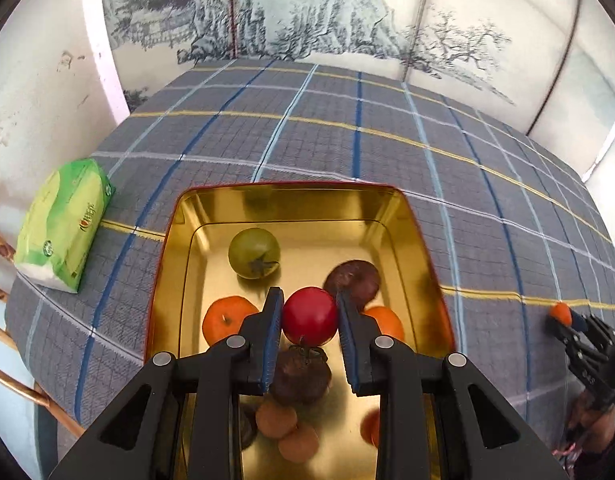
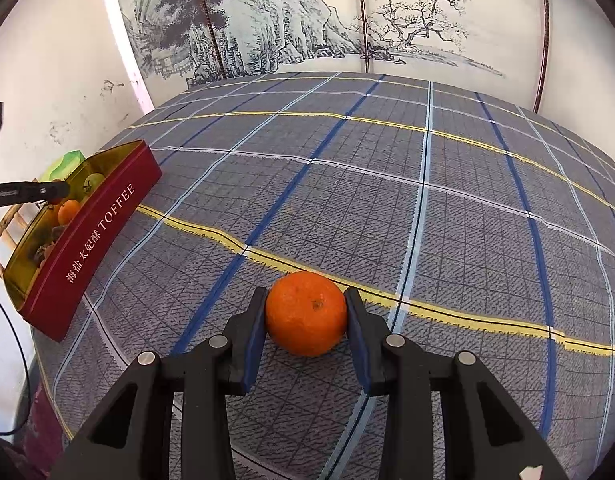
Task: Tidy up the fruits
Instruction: 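Carry the small red tomato into the tin and open the left gripper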
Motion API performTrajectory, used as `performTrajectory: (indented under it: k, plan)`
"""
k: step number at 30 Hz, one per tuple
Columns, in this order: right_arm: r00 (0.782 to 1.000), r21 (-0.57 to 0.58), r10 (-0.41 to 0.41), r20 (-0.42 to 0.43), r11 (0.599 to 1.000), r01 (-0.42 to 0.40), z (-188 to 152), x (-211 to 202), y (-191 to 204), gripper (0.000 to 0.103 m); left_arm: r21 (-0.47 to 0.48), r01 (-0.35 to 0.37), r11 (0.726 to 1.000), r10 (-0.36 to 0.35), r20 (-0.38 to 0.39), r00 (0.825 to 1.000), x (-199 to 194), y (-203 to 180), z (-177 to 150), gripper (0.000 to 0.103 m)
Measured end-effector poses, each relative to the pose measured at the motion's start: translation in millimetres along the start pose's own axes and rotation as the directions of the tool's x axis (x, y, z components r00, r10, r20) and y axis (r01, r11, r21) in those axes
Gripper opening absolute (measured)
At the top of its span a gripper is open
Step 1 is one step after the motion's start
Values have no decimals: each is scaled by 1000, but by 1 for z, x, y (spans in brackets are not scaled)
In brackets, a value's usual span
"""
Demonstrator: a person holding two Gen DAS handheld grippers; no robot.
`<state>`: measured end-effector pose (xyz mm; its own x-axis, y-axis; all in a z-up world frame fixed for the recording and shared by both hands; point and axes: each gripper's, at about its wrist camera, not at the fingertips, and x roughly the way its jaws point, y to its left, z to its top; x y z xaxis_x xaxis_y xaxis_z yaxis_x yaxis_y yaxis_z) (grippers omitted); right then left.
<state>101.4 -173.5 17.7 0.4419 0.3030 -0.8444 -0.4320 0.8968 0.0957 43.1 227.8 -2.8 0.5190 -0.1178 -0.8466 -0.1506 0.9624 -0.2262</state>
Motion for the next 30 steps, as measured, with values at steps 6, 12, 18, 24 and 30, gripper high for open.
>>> performTrajectory:
  k: [6, 12, 18, 24, 30]
  plan:
    - [1000, -1, 1, -1, 1000, -1, 0, 1, 1, 35, -11, -19, 1000, 18, -11, 1000, 12, 3, 6, 28]
    - [1000, -1, -1, -1, 1000, 1, 0, 1, 1, 35, 13, -43, 999, 44, -11, 999, 16, -1, 7, 28]
    - [1000, -2, -1, -1, 1000, 1, 0, 1, 1, 35, 29, -63, 998, 63, -8, 998, 19, -2, 7, 28]
    - [1000, -2, -1, -1, 1000, 1, 0, 1, 1, 35, 28, -83, 996, 83, -1, 997, 17, -4, 4, 29]
    - [1000, -4, -5, 0, 1000, 5, 0, 1, 1, 35, 40, -116, 992, 115, 17, 993, 10, -8, 2, 30]
